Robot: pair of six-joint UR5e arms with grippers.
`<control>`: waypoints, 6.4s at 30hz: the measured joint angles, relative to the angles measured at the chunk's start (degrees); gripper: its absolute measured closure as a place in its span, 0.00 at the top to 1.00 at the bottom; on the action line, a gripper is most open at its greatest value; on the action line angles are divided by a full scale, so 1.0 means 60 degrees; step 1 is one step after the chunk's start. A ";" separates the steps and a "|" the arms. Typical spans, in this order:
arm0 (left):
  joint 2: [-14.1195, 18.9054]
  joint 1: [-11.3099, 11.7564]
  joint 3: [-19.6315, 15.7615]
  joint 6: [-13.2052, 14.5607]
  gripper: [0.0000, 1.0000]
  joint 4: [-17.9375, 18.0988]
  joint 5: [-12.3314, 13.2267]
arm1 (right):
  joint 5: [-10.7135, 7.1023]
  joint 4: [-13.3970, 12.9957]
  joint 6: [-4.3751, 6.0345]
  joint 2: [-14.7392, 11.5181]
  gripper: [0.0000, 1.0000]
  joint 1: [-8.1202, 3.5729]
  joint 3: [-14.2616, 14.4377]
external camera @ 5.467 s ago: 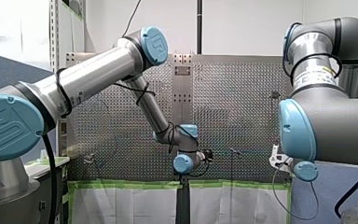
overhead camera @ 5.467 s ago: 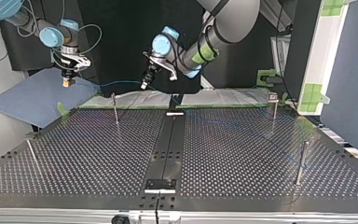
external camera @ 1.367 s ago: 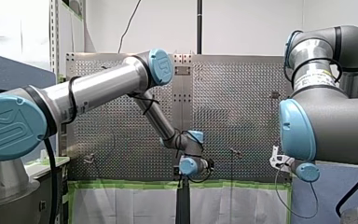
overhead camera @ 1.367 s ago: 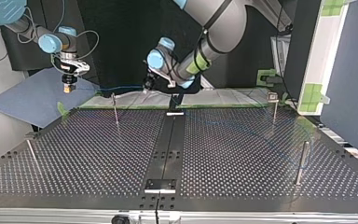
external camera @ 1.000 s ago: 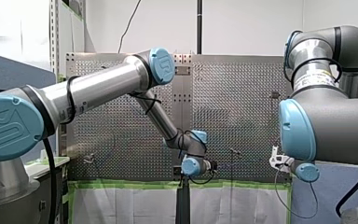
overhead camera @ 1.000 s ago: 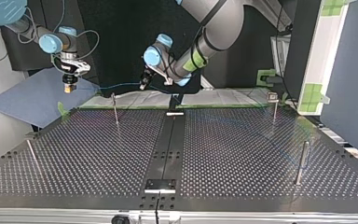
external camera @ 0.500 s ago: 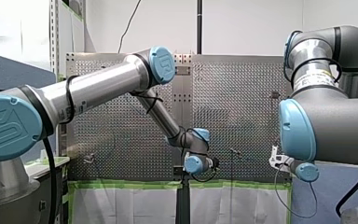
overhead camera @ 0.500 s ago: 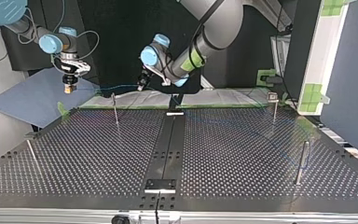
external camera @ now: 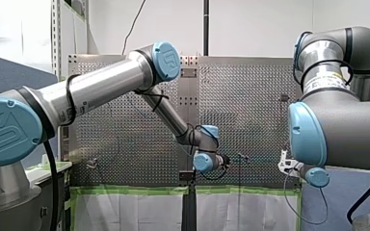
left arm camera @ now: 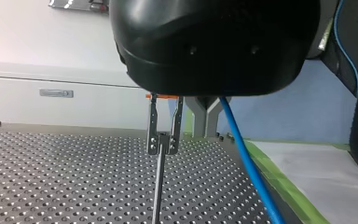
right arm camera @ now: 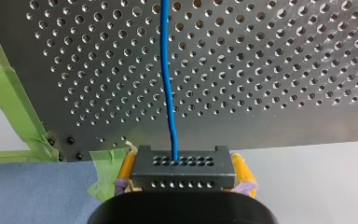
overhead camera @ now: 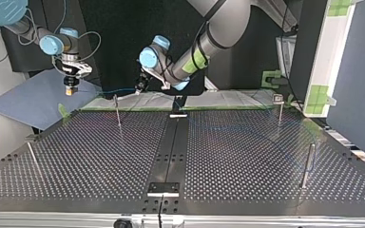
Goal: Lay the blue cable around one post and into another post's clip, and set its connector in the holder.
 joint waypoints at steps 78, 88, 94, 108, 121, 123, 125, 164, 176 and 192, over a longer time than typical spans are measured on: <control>-0.0217 0.1005 0.0056 -0.1670 0.00 0.0400 0.0747 | 0.0042 0.0227 0.0070 0.0055 0.00 0.0073 -0.0429; -0.0223 0.1047 0.0082 -0.1750 0.00 0.0358 0.0780 | 0.0107 0.0362 0.0041 0.0178 0.00 0.0084 -0.0631; -0.0227 0.1075 0.0100 -0.1841 0.00 0.0370 0.0783 | 0.0124 0.0509 0.0020 0.0354 0.00 0.0097 -0.0865; -0.0726 0.1119 0.0881 -0.1901 0.00 -0.0239 0.0828 | 0.0129 0.0850 0.0012 0.0413 0.00 0.0113 -0.1329; -0.0734 0.1223 0.1389 -0.1911 0.00 -0.0692 0.0842 | 0.0118 0.1082 0.0012 0.0426 0.00 0.0117 -0.1638; -0.0731 0.1244 0.1406 -0.1915 0.00 -0.0702 0.0852 | 0.0118 0.1150 0.0012 0.0434 0.00 0.0112 -0.1716; -0.0732 0.1269 0.1434 -0.1917 0.00 -0.0736 0.0863 | 0.0117 0.1207 0.0012 0.0437 0.00 0.0114 -0.1788; -0.0736 0.1493 0.1667 -0.1738 0.00 -0.0985 0.0425 | 0.0094 0.2217 -0.0212 0.0825 0.00 0.0154 -0.3491; -0.0741 0.1402 0.1805 -0.1274 0.00 -0.1003 -0.0526 | 0.0096 0.2390 -0.0304 0.0959 0.00 0.0140 -0.3872; -0.0742 0.1387 0.1838 -0.1259 0.00 -0.0975 -0.0775 | 0.0140 0.2544 -0.0403 0.1033 0.00 0.0101 -0.4244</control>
